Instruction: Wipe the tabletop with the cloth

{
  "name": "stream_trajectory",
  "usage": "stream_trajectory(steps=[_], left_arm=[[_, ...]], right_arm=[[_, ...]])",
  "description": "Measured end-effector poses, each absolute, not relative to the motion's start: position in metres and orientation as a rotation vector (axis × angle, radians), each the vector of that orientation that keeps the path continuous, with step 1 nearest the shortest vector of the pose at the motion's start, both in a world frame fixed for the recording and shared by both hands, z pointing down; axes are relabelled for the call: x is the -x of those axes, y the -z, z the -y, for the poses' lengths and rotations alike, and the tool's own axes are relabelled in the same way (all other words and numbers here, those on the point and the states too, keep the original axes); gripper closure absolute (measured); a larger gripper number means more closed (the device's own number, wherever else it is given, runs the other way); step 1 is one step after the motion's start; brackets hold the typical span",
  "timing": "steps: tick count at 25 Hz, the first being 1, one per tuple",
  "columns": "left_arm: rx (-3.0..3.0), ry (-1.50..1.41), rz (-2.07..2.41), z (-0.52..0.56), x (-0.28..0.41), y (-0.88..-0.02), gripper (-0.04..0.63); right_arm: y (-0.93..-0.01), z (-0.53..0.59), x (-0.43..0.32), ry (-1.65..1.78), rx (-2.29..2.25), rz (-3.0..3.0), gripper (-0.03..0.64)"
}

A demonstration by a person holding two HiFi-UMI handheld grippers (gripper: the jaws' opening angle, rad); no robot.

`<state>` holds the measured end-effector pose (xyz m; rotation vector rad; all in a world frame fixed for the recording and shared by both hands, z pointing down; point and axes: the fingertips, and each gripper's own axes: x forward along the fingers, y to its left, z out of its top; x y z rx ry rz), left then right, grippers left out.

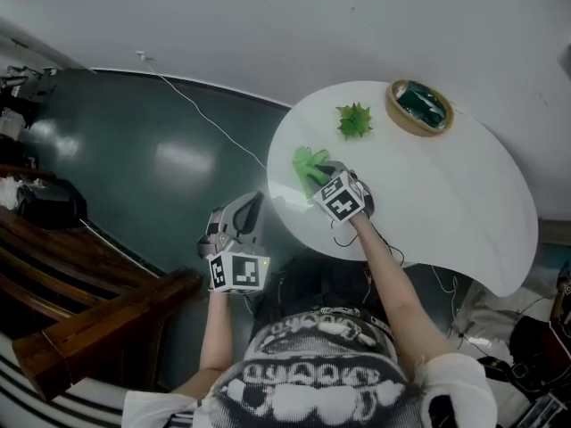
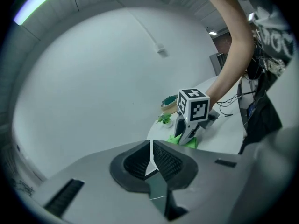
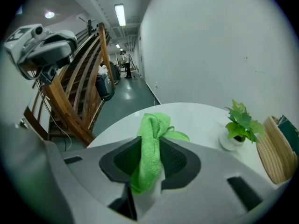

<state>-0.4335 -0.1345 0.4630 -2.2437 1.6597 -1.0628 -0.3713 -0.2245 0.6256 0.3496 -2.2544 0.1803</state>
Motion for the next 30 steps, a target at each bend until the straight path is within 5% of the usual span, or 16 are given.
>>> stream_trajectory(steps=[14,30], left_arm=[[2.357,0.948,-1.443,0.171,0.371,-0.457,0.577],[2.402,0.919,-1.219,0.201,0.181,-0.451,0.577]], right_arm=[[-0.645,0.257,0.275,-0.257,-0.551,2.127,0.499],[-0.644,0.297,0.019,-0.328,-0.833,2.043,0.499]])
